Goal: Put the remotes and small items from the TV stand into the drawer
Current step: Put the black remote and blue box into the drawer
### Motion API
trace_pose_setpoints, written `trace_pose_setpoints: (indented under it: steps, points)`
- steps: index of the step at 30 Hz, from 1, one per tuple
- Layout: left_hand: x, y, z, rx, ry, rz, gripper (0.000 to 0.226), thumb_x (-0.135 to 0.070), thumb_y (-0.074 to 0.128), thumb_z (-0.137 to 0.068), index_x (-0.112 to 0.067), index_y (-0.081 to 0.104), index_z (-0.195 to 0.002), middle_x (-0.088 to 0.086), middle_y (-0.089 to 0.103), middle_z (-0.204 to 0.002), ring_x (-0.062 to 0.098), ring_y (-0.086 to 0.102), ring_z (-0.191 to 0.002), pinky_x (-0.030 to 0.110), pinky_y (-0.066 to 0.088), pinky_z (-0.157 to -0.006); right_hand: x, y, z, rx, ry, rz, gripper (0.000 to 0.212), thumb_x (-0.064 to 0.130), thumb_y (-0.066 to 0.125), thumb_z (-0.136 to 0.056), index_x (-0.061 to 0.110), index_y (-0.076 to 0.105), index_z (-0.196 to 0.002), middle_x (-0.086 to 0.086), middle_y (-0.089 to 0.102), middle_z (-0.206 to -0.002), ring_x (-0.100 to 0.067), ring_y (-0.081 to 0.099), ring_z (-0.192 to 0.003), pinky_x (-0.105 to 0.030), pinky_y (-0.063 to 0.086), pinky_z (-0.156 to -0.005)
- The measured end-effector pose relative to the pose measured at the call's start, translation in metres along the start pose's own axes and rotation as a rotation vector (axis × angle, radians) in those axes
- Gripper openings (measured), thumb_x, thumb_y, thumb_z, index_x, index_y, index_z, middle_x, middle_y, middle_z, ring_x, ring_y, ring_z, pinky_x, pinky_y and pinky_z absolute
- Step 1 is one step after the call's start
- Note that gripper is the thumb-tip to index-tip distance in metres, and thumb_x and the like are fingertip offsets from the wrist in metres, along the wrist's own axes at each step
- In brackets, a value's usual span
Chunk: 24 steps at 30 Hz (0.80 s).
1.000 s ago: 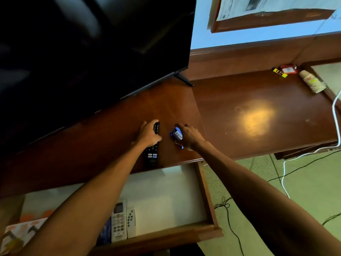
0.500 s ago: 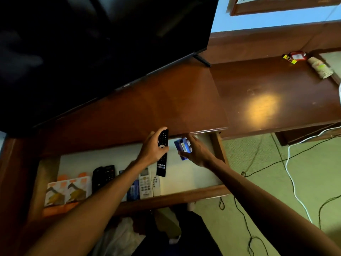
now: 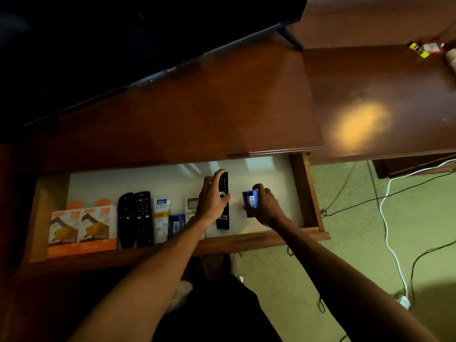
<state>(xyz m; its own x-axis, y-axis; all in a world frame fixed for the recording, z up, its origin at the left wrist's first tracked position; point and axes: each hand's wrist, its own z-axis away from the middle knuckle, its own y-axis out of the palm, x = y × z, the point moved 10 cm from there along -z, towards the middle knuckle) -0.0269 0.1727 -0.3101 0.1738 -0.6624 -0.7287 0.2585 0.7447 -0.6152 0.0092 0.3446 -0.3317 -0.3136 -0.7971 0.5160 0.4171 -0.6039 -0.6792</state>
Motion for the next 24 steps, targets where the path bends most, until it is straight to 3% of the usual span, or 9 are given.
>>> trace_pose_setpoints:
  steps: [3, 7, 10, 15, 20, 24]
  points:
    - [0.012, 0.009, -0.012, 0.06, -0.069, -0.04, 0.069, -0.017, 0.07, -0.086, -0.032, 0.034, -0.142, 0.011, 0.044, -0.133, 0.03, 0.057, -0.113, 0.035, 0.053, -0.086, 0.0, 0.008, -0.011, 0.039, -0.004, 0.022, 0.068, 0.024, 0.076, -0.08, 0.013, 0.035, -0.132, -0.02, 0.048, -0.131, -0.035, 0.057, -0.109, -0.041, 0.051, -0.088]
    - [0.033, 0.015, -0.024, 0.154, -0.144, -0.216, 0.075, -0.033, 0.078, -0.078, -0.03, 0.035, -0.14, 0.013, 0.049, -0.131, 0.032, 0.053, -0.115, 0.041, 0.051, -0.086, 0.004, 0.018, -0.018, 0.079, -0.02, 0.018, 0.067, 0.023, 0.075, -0.081, 0.011, 0.034, -0.133, -0.02, 0.046, -0.133, -0.036, 0.057, -0.111, -0.04, 0.051, -0.089]
    - [0.041, 0.019, -0.026, 0.205, -0.105, -0.351, 0.078, -0.044, 0.078, -0.073, -0.03, 0.036, -0.138, 0.012, 0.054, -0.127, 0.032, 0.046, -0.119, 0.043, 0.048, -0.087, 0.01, 0.024, -0.019, 0.074, -0.029, 0.002, 0.066, 0.025, 0.075, -0.081, 0.011, 0.035, -0.132, -0.019, 0.046, -0.131, -0.036, 0.058, -0.108, -0.04, 0.052, -0.088]
    - [0.04, 0.014, -0.037, 0.23, -0.053, -0.522, 0.076, -0.053, 0.072, -0.076, -0.03, 0.041, -0.141, 0.01, 0.048, -0.136, 0.03, 0.036, -0.127, 0.044, 0.037, -0.097, 0.008, 0.038, -0.018, 0.139, -0.041, -0.012, 0.073, 0.02, 0.08, -0.075, 0.01, 0.037, -0.134, -0.02, 0.046, -0.128, -0.036, 0.056, -0.108, -0.035, 0.047, -0.084]
    - [0.037, 0.008, -0.044, 0.268, -0.023, -0.541, 0.058, -0.052, 0.058, -0.088, -0.029, 0.047, -0.14, 0.012, 0.05, -0.136, 0.033, 0.038, -0.128, 0.046, 0.037, -0.099, 0.009, 0.051, -0.016, 0.204, -0.057, -0.014, 0.067, 0.015, 0.078, -0.076, 0.012, 0.041, -0.131, -0.02, 0.049, -0.125, -0.036, 0.054, -0.107, -0.038, 0.048, -0.085]
    - [0.031, -0.009, -0.032, 0.206, -0.023, -0.452, 0.055, -0.053, 0.045, -0.095, -0.021, 0.047, -0.14, 0.014, 0.052, -0.135, 0.034, 0.04, -0.127, 0.044, 0.037, -0.095, 0.01, 0.057, -0.012, 0.227, -0.045, 0.003, 0.063, 0.014, 0.08, -0.073, 0.011, 0.044, -0.124, -0.02, 0.053, -0.119, -0.037, 0.056, -0.103, -0.041, 0.049, -0.083]
